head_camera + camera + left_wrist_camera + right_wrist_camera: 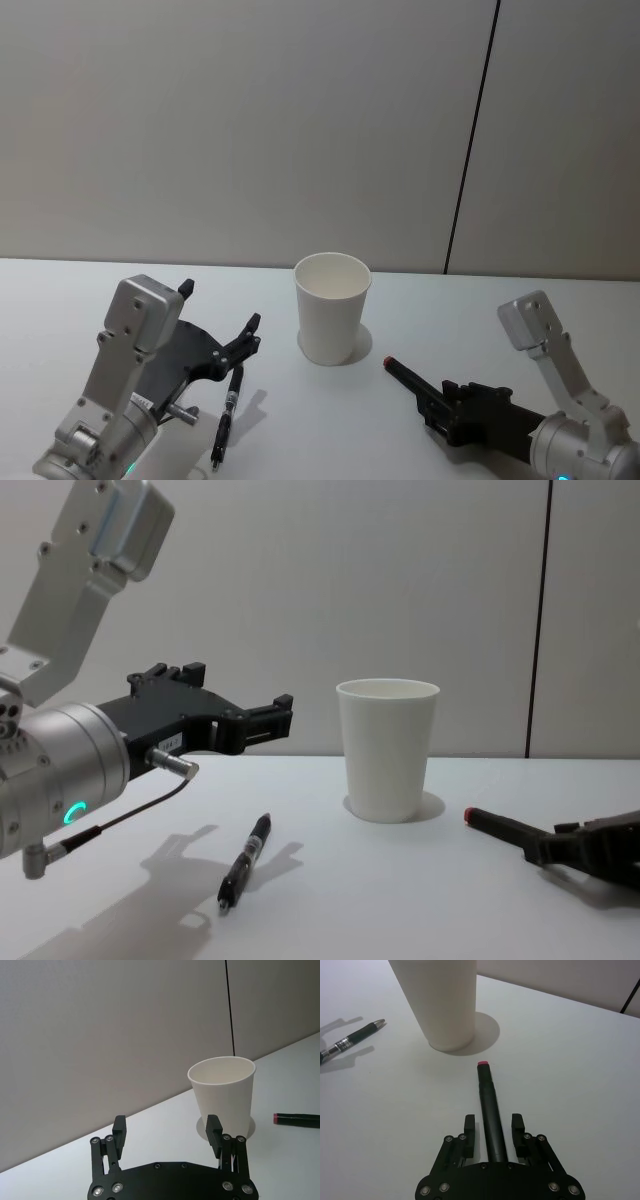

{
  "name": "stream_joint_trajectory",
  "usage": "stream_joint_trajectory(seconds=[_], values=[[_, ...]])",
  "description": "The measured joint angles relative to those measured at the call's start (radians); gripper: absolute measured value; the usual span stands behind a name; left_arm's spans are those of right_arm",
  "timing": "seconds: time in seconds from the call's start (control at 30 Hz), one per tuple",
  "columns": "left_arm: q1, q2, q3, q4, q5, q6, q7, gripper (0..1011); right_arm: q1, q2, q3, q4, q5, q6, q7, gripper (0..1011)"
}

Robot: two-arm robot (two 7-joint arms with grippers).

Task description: Place the pen into the pen holder.

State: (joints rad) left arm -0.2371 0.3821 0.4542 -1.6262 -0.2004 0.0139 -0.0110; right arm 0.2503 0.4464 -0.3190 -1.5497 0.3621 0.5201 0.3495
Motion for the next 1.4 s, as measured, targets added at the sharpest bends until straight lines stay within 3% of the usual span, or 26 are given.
stream_joint_trajectory(seconds=[1.4], values=[[0.0, 0.0, 0.0, 0.0, 0.0, 0.0, 0.0, 1002, 0.001, -0.005, 0.002, 0.005, 0.013, 0.005, -0.006, 197]])
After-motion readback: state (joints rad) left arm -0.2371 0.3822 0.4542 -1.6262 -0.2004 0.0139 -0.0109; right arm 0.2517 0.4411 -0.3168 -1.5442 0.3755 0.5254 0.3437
